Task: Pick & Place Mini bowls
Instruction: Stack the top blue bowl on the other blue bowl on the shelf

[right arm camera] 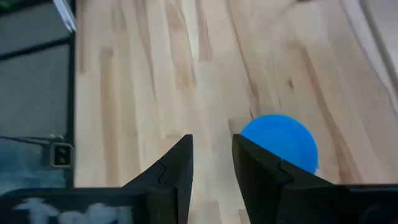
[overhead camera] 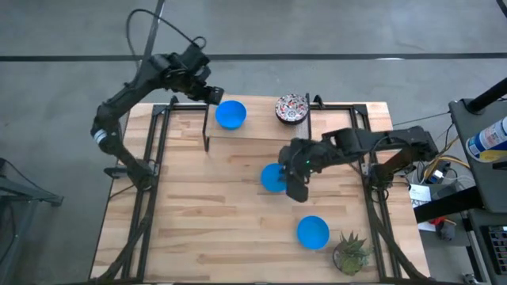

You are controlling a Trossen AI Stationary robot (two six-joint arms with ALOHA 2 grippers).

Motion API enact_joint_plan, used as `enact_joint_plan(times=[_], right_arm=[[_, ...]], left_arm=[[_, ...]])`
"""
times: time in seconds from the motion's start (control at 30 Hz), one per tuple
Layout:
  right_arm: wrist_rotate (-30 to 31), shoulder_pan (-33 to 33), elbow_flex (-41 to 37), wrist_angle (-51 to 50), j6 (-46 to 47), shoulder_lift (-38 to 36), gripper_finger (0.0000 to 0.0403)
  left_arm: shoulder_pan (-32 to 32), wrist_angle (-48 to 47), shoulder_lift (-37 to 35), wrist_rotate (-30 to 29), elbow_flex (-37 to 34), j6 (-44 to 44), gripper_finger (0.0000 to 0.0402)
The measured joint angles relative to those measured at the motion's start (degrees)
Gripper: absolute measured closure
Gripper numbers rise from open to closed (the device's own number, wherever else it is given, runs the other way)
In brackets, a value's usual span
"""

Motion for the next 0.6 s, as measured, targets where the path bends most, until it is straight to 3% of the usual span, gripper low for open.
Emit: enact_joint_plan(times=[0.13, 0.33, 0.6], right_arm=[[-0.3, 0.0, -4.6, 0.6, -1.0, 0.0, 0.0294], [-0.4, 1.2, -11.5, 3.2, -10.7, 0.0, 0.0294], [0.2, 1.1, -19.4, 10.9, -12.4, 0.1, 0.0294]], left_arm=[[-1.8, 1.9, -4.9, 0.4, 0.0, -1.8, 0.0246], [-6.6, 7.3, -11.5, 0.6, 0.0, -4.8, 0.0246], [-15.0, 12.5, -16.3, 0.1, 0.0, -8.6, 0.0245]])
